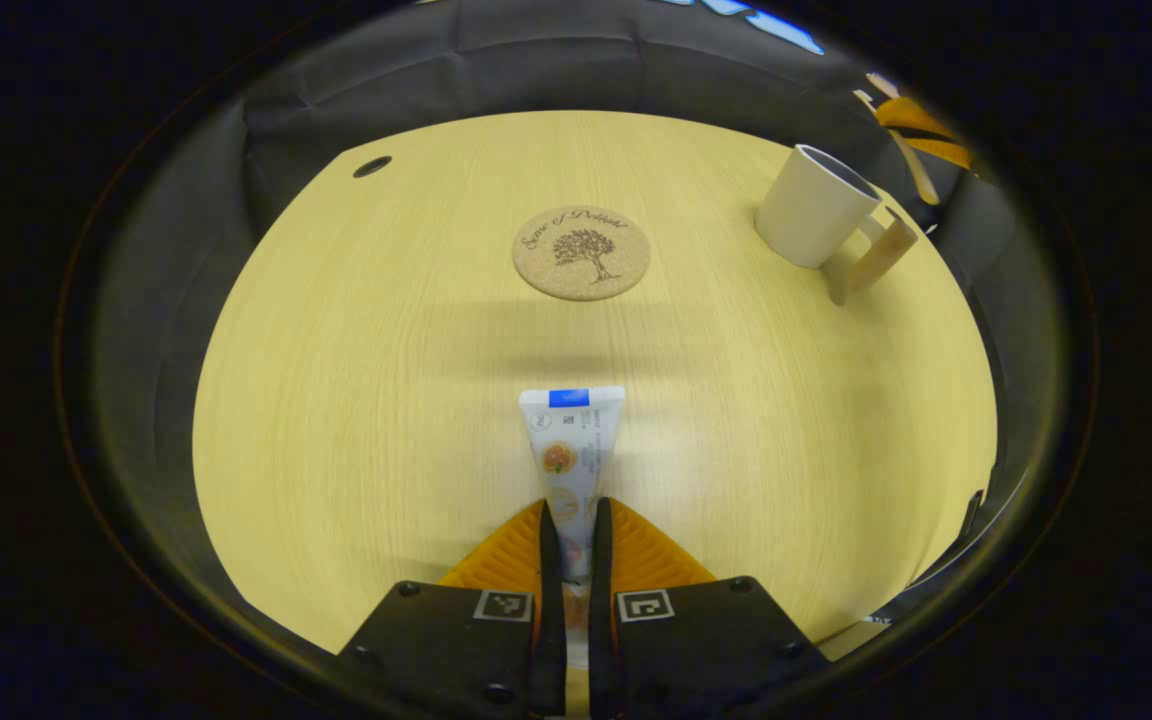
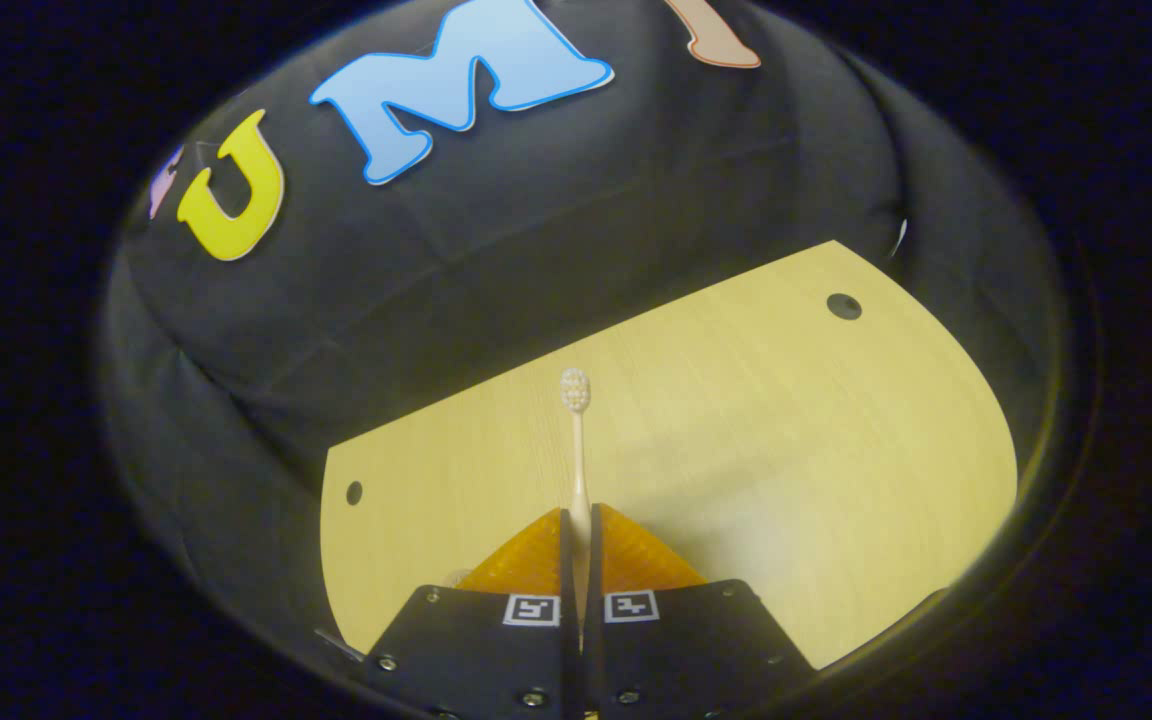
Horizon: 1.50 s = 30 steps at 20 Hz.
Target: Put the toothbrush and toothpaste on the desktop into the cup, then pick up the cup and place it on the coaster on the desktop.
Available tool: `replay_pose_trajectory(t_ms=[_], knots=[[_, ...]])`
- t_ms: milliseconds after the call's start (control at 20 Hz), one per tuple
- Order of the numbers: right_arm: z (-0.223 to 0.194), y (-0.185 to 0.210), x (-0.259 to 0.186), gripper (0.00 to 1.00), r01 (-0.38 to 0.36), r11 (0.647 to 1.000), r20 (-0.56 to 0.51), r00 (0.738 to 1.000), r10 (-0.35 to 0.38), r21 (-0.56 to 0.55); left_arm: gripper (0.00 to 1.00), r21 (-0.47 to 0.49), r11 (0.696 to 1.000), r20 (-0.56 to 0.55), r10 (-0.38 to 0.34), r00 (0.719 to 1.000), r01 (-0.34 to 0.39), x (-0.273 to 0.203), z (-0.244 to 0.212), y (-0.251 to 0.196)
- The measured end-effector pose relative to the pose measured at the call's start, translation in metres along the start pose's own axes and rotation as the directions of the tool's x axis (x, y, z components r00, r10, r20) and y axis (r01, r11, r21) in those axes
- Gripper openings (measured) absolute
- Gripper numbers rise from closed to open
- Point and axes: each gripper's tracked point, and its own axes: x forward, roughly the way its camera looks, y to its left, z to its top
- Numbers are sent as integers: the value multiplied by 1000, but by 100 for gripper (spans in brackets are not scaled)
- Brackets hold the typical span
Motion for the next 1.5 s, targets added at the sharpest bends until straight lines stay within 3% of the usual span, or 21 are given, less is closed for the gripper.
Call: replay_pose_trajectory(t_ms=[300,550,850,1150,1500], knots=[[5,4,49,2,6,1000,16,1000,-6,13,16,-4,1000,-2,-6,1000,6,-1,0,0],[-5,12,61,0,-1,997,55,998,5,-82,16,-19,1000,5,-2,1000,2,-1,2,2],[-24,21,62,7,-44,990,43,998,50,-133,18,-24,1000,6,6,1000,-6,-1,1,0],[-37,15,49,54,-60,989,32,997,65,-136,18,-44,999,22,8,1000,-7,-1,0,0],[-46,-11,8,56,-60,991,56,996,67,-121,18,-45,999,67,9,998,-6,-4,10,-1]])
